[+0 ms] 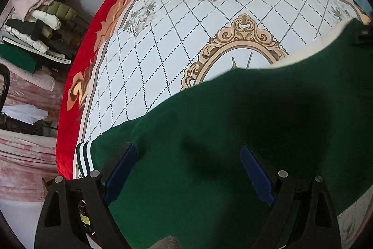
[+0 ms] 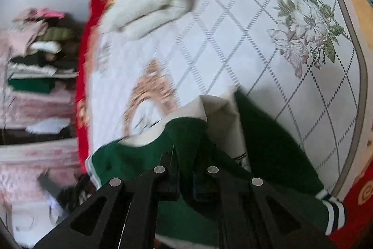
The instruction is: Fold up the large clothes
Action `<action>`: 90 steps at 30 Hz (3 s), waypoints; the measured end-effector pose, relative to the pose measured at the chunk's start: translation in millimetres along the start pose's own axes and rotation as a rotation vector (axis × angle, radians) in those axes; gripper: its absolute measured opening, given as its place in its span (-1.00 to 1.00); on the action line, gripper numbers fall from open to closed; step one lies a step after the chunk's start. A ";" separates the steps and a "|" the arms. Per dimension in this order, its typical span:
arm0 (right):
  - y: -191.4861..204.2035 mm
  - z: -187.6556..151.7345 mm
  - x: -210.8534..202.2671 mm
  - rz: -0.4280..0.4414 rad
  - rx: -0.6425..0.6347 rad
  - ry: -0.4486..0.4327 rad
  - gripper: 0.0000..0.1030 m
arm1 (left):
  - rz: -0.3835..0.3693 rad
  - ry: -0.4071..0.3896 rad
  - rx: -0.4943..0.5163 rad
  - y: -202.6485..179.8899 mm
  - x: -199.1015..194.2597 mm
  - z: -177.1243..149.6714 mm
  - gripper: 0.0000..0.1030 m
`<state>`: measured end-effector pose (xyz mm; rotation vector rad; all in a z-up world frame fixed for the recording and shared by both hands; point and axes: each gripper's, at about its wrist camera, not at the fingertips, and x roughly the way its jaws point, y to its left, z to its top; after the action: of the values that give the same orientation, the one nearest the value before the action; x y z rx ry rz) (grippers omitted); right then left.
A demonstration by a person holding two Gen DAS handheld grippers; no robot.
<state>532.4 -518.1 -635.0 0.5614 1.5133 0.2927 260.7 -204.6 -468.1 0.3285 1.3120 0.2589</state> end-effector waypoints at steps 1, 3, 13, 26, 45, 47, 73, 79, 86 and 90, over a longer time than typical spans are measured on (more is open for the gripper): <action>-3.9 5.8 9.8 -0.011 0.007 0.005 -0.88 | 0.003 0.004 0.004 -1.1 3.0 1.1 0.77; -3.6 19.8 44.1 -0.041 0.015 0.011 -0.87 | 0.015 0.009 0.009 -4.1 10.1 3.0 0.77; -21.1 9.1 -17.5 -0.046 0.068 -0.125 -0.02 | -0.004 -0.025 -0.008 -9.1 4.5 27.3 0.77; -27.2 -42.4 46.5 0.068 0.063 -0.007 -0.63 | 0.003 0.046 0.031 -38.1 63.4 60.3 0.85; -62.4 -74.2 -43.6 -0.194 0.127 -0.079 -0.91 | 0.012 0.055 0.025 -45.3 60.3 68.2 0.86; -112.9 -87.4 -35.7 -0.252 0.253 -0.068 -0.92 | 0.006 0.071 0.016 -45.3 67.8 69.0 0.86; 10.1 29.3 86.4 -0.069 -0.013 0.161 -0.98 | -0.053 0.100 -0.200 12.0 62.4 65.5 0.97; 48.0 -6.1 53.7 -0.067 -0.091 0.121 -0.83 | 0.182 0.151 -0.289 110.9 59.5 -0.7 0.97; 65.3 -30.4 90.8 -0.152 -0.091 0.111 -0.83 | 0.143 0.325 -0.401 176.3 162.8 -33.4 1.00; 73.3 -24.1 106.0 -0.228 -0.097 0.092 -0.83 | 0.093 0.327 -0.421 184.1 174.0 -16.2 1.00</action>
<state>526.2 -397.8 -686.9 0.2977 1.6264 0.2158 286.2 31.3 -558.4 -0.0138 1.5229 0.6782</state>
